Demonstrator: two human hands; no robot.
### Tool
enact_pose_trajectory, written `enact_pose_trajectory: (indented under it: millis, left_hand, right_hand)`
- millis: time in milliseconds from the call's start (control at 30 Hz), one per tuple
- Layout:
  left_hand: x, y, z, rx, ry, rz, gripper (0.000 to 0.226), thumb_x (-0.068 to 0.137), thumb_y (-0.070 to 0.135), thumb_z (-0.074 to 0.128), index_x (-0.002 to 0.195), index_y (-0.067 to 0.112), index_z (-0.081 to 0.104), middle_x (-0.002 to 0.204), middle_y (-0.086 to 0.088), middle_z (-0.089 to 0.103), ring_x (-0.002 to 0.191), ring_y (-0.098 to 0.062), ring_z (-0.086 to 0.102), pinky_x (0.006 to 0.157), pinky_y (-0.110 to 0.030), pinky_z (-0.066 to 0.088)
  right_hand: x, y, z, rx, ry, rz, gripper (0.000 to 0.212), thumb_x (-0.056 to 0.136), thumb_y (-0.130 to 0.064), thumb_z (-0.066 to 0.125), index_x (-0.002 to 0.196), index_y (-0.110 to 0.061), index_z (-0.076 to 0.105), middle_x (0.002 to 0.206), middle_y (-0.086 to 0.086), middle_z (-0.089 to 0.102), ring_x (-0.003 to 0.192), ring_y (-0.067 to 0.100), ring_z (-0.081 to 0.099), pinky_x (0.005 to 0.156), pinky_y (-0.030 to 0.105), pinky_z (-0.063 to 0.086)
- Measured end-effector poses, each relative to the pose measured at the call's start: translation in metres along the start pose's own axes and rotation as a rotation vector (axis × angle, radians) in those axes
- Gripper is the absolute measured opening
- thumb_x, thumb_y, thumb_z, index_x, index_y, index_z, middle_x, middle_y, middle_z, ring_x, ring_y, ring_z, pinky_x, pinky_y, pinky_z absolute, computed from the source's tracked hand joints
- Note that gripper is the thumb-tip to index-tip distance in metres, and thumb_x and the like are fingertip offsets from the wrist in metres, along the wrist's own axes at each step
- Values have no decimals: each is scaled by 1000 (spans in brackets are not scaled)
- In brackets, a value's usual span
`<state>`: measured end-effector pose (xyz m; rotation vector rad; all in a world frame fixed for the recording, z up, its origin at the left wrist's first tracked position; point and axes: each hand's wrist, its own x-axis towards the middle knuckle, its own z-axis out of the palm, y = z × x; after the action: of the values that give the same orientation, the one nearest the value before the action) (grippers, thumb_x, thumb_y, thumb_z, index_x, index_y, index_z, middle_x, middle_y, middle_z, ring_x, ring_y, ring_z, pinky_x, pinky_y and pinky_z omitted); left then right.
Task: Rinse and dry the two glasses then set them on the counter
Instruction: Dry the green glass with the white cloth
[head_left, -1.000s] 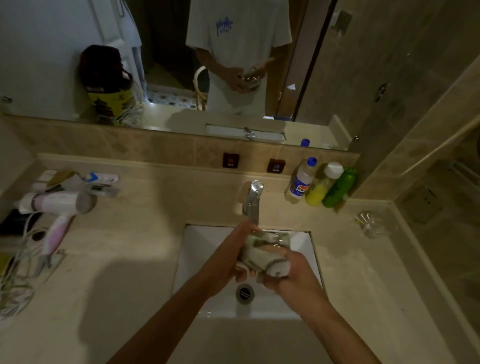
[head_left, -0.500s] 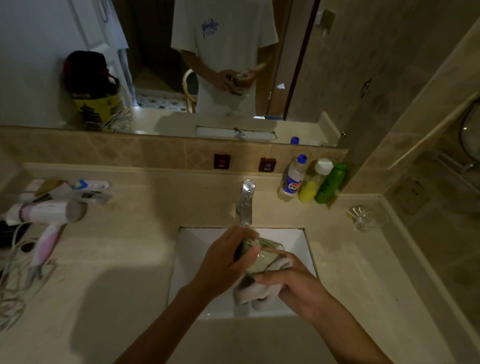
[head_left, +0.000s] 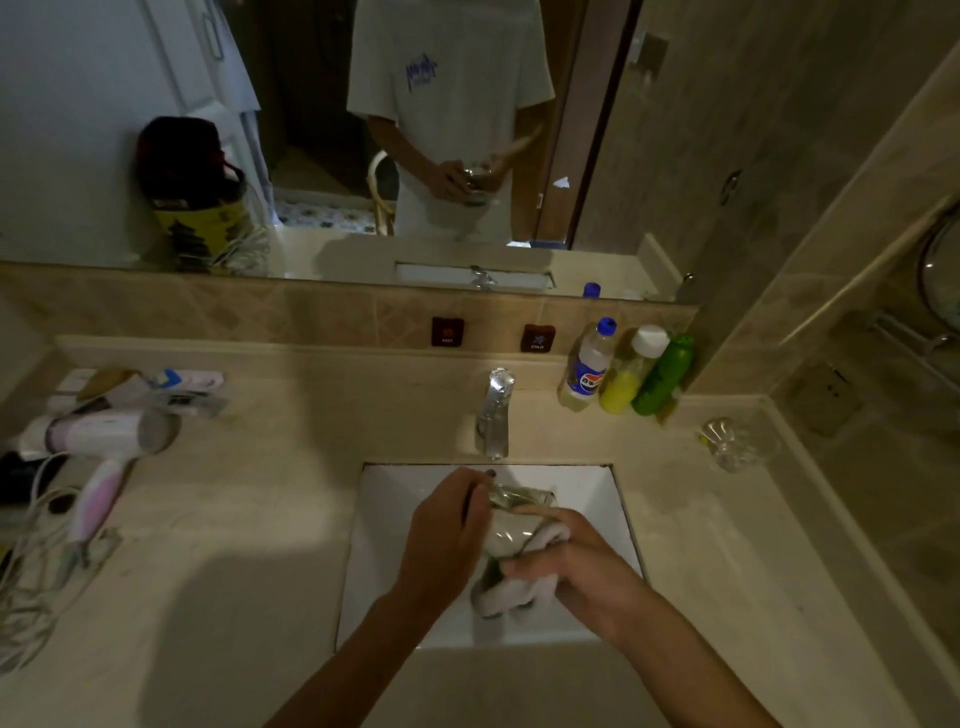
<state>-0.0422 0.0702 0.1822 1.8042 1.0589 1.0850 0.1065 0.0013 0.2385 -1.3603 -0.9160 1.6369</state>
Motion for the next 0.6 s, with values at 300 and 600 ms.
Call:
enact_pose_trajectory:
  millis: [300,600]
  left_hand:
    - [13,-1,-22,-543,-435,-765,49,102,55,44,93,13,67,67,-6,63,51,-17,50,39,-21,36]
    - [2,1,-12,-320,-327,-487,34,105,42,45,96,11,55,70,-3,59,46,-7,48,41,-22,36]
  right_hand:
    - [1,12,22,-801,228,-324,45,78,8,64,113,-18,71,111,-1,69,105,12,61,88,18,47]
    - [6,1,14,-120,109,-38,26,73,3,67,98,-3,73,89,1,75,87,19,68,73,23,52]
